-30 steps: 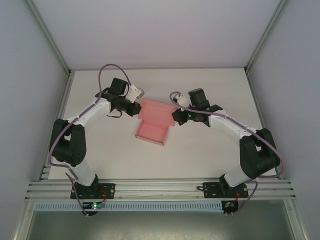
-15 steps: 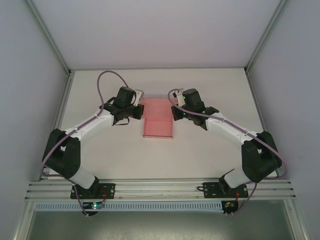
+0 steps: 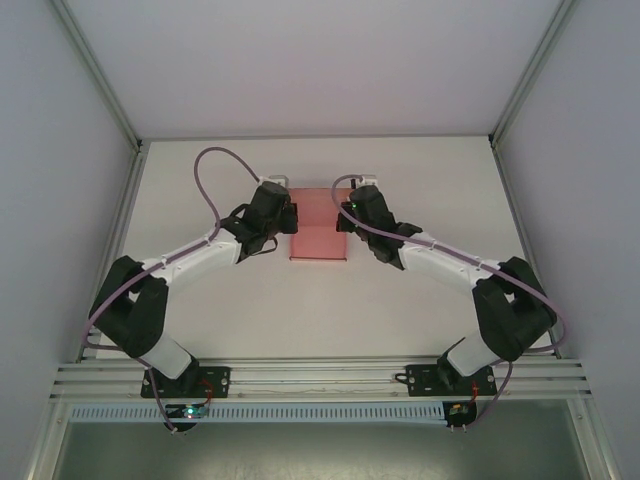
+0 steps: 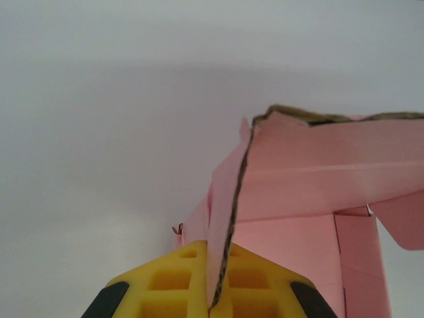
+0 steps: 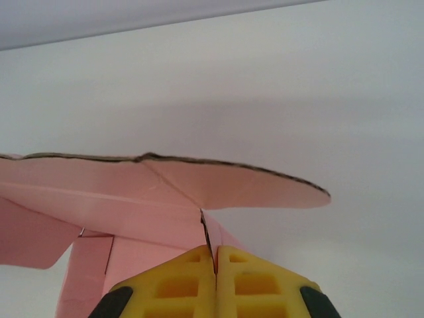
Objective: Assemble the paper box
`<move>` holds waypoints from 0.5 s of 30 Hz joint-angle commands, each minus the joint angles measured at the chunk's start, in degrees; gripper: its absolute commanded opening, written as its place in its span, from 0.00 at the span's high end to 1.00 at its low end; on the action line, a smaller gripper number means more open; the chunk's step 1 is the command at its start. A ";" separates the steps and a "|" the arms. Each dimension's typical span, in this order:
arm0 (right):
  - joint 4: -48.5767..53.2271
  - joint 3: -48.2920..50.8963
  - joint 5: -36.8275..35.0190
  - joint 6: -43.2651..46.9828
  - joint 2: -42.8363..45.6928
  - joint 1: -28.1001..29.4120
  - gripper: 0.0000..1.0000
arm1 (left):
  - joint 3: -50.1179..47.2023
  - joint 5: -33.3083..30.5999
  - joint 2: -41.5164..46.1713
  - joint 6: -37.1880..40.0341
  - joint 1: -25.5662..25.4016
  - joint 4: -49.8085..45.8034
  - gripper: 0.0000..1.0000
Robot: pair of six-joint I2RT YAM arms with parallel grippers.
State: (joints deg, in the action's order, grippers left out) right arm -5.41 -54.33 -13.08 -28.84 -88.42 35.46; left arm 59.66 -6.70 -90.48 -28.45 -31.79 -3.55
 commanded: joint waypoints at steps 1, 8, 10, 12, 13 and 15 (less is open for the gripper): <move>-5.76 -0.16 -1.85 -5.04 -2.34 1.89 1.00 | 0.55 0.24 -2.01 -3.50 -2.18 5.60 1.00; -16.73 5.45 -4.02 -8.24 -4.04 3.27 1.00 | -2.02 0.80 -2.50 -3.24 -2.73 8.68 1.00; -21.08 8.28 -4.55 -8.89 -4.04 3.97 1.00 | -3.30 0.85 -2.14 -3.71 -2.79 8.98 1.00; -25.55 11.26 -5.26 -9.58 -4.13 4.71 1.00 | -4.90 0.62 -1.55 -5.38 -3.09 9.22 1.00; -26.98 12.67 -6.78 -10.26 -4.04 5.32 1.00 | -6.01 0.59 -1.22 -5.81 -3.39 9.95 1.00; -29.40 14.70 -9.12 -10.48 -3.95 6.77 1.00 | -8.60 -0.71 -0.43 -6.94 -4.35 12.04 1.00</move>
State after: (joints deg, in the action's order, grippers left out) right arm -27.18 -42.41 -21.89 -36.40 -91.79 39.38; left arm 54.08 -8.88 -92.07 -32.08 -33.28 4.69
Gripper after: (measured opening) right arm 0.051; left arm 0.047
